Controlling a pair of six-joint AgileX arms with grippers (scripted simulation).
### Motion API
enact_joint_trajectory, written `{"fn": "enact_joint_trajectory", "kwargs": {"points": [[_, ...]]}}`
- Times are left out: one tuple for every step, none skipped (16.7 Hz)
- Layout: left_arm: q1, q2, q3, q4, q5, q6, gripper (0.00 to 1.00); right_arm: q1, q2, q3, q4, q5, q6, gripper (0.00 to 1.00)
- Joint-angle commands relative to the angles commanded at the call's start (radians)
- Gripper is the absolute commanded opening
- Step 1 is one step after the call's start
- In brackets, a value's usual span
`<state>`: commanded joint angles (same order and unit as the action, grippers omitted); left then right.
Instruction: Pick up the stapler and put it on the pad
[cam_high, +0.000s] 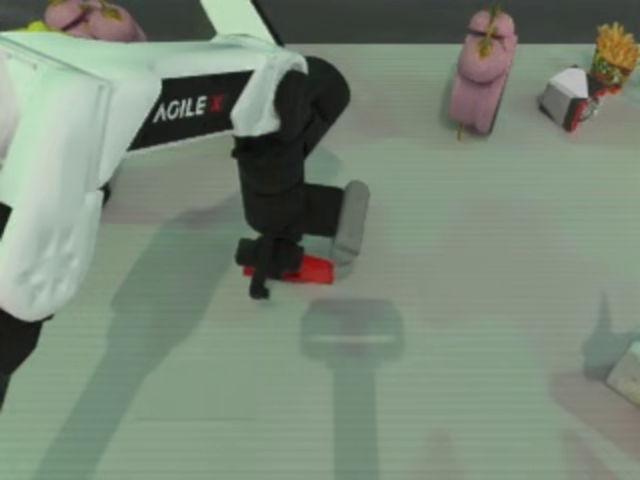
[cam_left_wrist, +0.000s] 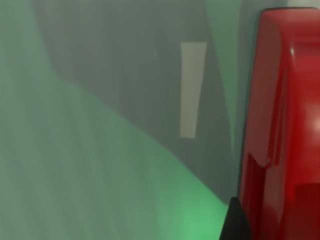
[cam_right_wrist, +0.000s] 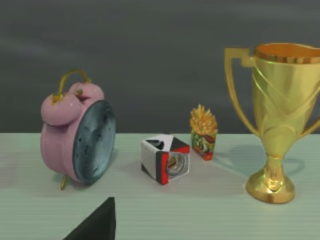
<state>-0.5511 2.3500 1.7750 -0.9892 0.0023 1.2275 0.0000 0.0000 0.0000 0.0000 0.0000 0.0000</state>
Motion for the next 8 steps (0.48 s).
{"fn": "enact_joint_trajectory", "kwargs": {"points": [[0.0, 0.0, 0.0, 0.0, 0.0, 0.0, 0.0, 0.0, 0.0, 0.0, 0.0, 0.0, 0.0, 1.0], [0.0, 0.0, 0.0, 0.0, 0.0, 0.0, 0.0, 0.0, 0.0, 0.0, 0.0, 0.0, 0.0, 1.0], [0.0, 0.0, 0.0, 0.0, 0.0, 0.0, 0.0, 0.0, 0.0, 0.0, 0.0, 0.0, 0.0, 1.0], [0.0, 0.0, 0.0, 0.0, 0.0, 0.0, 0.0, 0.0, 0.0, 0.0, 0.0, 0.0, 0.0, 1.0], [0.0, 0.0, 0.0, 0.0, 0.0, 0.0, 0.0, 0.0, 0.0, 0.0, 0.0, 0.0, 0.0, 1.0], [0.0, 0.0, 0.0, 0.0, 0.0, 0.0, 0.0, 0.0, 0.0, 0.0, 0.0, 0.0, 0.0, 1.0], [0.0, 0.0, 0.0, 0.0, 0.0, 0.0, 0.0, 0.0, 0.0, 0.0, 0.0, 0.0, 0.0, 1.0], [0.0, 0.0, 0.0, 0.0, 0.0, 0.0, 0.0, 0.0, 0.0, 0.0, 0.0, 0.0, 0.0, 1.0]]}}
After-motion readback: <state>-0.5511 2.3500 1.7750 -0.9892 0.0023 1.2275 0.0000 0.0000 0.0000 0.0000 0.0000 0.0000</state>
